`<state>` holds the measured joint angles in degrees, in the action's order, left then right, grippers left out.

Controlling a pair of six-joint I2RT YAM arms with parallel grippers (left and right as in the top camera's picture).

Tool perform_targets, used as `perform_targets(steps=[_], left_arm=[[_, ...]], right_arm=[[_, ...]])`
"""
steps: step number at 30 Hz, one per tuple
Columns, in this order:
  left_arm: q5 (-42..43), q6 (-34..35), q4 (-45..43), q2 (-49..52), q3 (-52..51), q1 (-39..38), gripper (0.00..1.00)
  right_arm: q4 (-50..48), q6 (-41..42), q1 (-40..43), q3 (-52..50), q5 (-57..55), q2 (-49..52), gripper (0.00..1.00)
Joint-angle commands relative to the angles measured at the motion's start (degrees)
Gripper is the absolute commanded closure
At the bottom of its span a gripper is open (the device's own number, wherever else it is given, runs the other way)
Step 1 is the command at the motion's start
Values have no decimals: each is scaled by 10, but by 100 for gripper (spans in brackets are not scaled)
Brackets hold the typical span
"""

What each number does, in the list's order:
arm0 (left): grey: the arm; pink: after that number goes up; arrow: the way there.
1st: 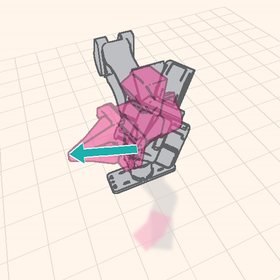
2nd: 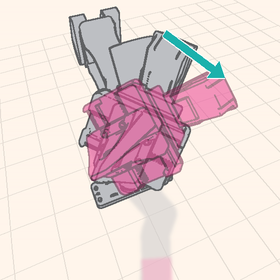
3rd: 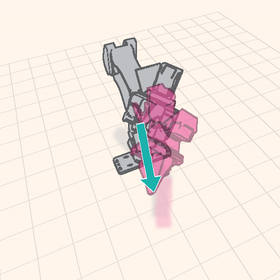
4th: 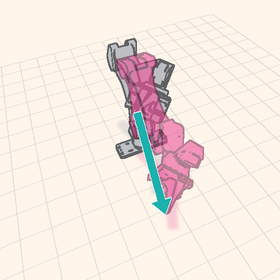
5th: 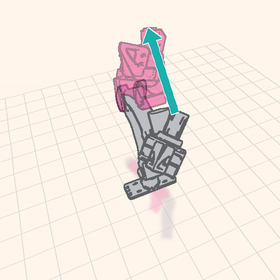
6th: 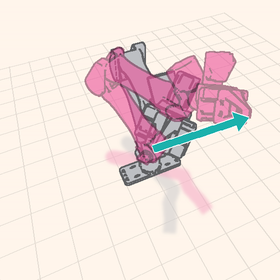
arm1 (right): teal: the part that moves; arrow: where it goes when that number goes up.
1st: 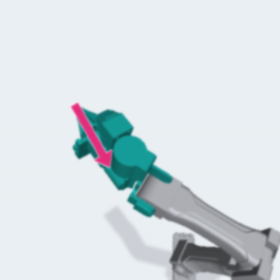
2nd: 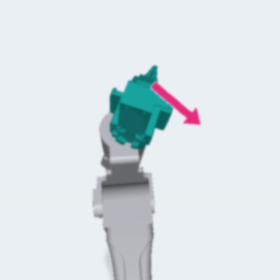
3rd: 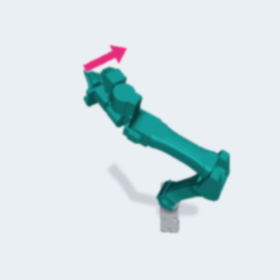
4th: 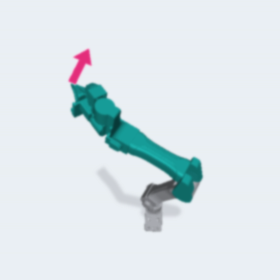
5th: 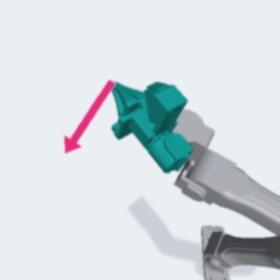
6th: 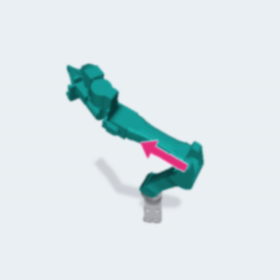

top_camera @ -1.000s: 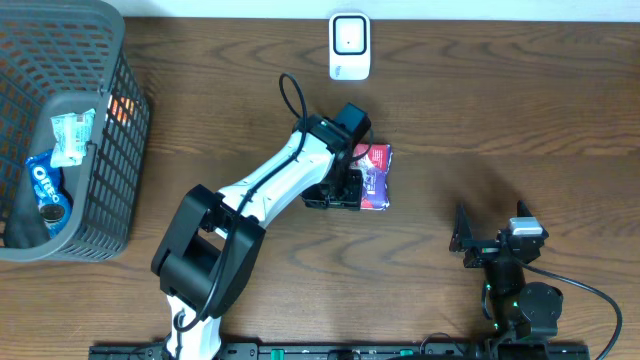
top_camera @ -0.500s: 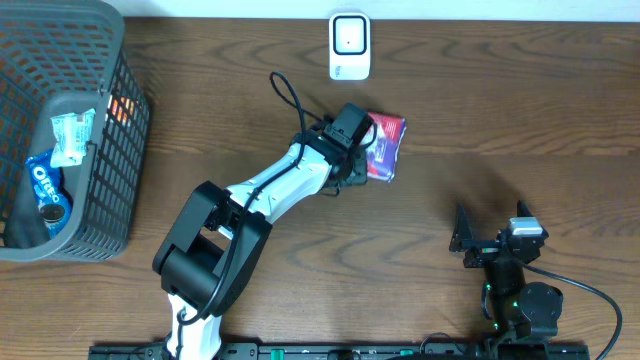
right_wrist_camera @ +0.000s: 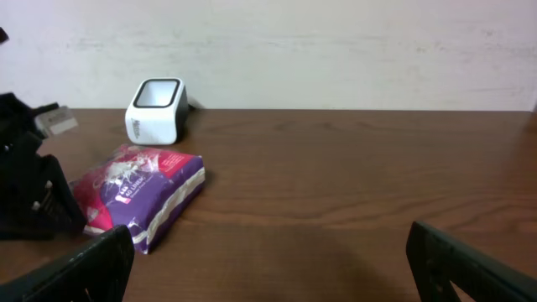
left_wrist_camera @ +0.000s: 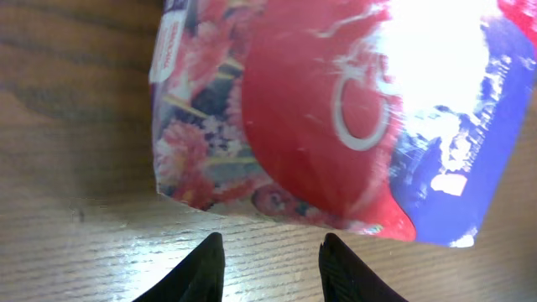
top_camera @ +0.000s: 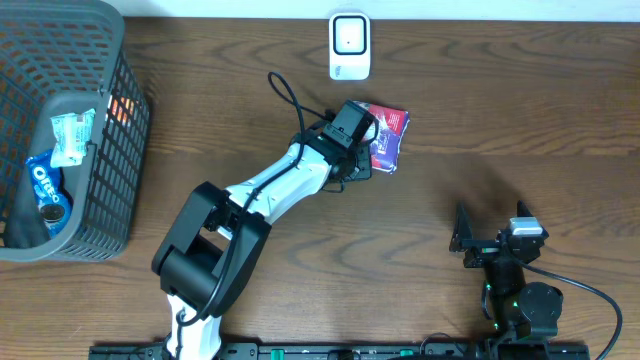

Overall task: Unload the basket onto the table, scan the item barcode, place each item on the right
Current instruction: 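Carry the red-purple pack forward and set it on the table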

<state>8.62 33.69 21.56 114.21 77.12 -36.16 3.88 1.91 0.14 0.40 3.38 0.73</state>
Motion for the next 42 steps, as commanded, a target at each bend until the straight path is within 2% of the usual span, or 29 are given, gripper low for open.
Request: perform_targets(steps=[1,3,4,8,14,23,24,26,29,31,35,36,37,38,40,42], left_arm=[[-34,-87,3,-57,2,10,62],[-50,-97,1,-81,2,19,61],[-71,-97,0,-90,2,25,57],[-134,-97,-17,-88,2,51,51],[45,-97,-73,-14,2,81,47],[120,-97,-85,46,2,65,45],[122,-97,-84,46,2,62,48],[135,-96,-80,46,2,58,62],[165,-94,-72,46,2,58,78],[163,-76,-56,41,2,59,81],[162,-77,-51,20,5,61,81],[162,-77,-52,5,8,61,77],[162,-77,-52,-6,9,61,59],[161,-77,-52,-18,11,63,52],[159,-77,-52,-42,12,66,38],[154,-77,-51,-75,12,74,32]], right_arm=[[2,-3,-5,-1,0,-2,1],[2,-3,-5,-1,-1,-2,1],[2,-3,-5,-1,-1,-2,1],[2,-3,-5,-1,-1,-2,1],[2,-3,-5,-1,0,-2,1],[2,-3,-5,-1,-1,-2,1],[2,-3,-5,-1,-1,-2,1],[2,-3,-5,-1,-1,-2,1],[2,-3,-5,-1,0,-2,1],[2,-3,-5,-1,0,-2,1],[2,-3,-5,-1,0,-2,1],[2,-3,-5,-1,-1,-2,1],[2,-3,-5,-1,0,-2,1],[2,-3,-5,-1,-1,-2,1],[2,-3,-5,-1,-1,-2,1],[2,-3,-5,-1,-1,-2,1]])
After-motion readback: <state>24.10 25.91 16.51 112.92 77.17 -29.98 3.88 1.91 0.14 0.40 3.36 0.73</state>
